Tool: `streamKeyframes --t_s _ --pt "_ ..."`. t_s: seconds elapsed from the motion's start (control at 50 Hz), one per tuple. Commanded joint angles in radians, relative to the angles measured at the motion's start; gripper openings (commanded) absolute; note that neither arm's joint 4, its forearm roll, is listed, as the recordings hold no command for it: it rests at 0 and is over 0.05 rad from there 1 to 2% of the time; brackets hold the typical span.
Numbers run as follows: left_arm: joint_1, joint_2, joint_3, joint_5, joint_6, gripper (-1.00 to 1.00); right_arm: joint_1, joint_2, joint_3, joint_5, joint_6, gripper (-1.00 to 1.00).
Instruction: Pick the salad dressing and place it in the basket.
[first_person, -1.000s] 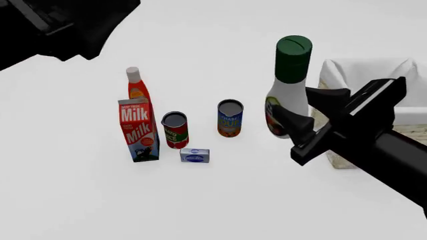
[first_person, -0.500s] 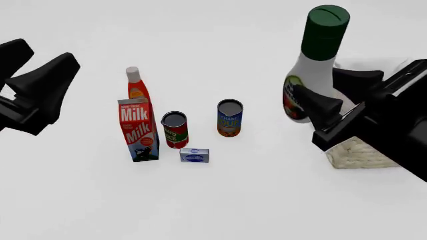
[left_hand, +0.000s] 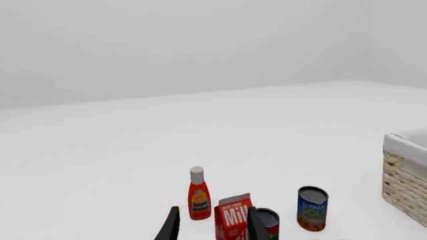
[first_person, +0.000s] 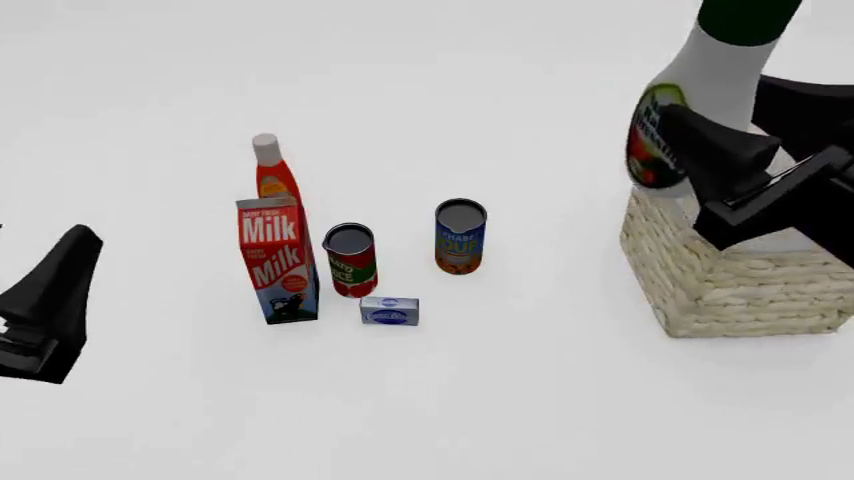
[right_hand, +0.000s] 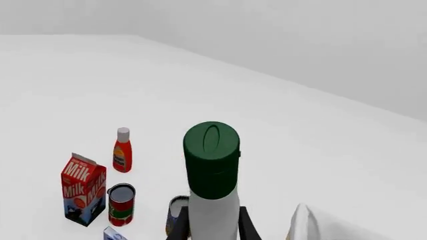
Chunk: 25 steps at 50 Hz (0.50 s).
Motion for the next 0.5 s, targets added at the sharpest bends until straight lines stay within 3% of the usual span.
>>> streamKeyframes --t_s 0.02,0.16,0.3,0.5 --pt "0.074 -0.127 0.111 -0.004 -0.004 1.00 -0.084 -0.055 -0.054 0.038 0.027 -1.00" --pt "0.117 -0.212 0.161 0.017 -0.011 1.00 -0.119 -0.066 -0.065 0.049 0.026 -1.00" --pt "0.142 -0.325 0.197 0.091 0.029 1.00 -0.171 -0.065 -0.073 0.047 0.029 -1.00" --pt "0.179 -0.334 0.197 0.108 0.015 1.00 -0.280 -0.044 -0.082 0.022 0.051 -1.00"
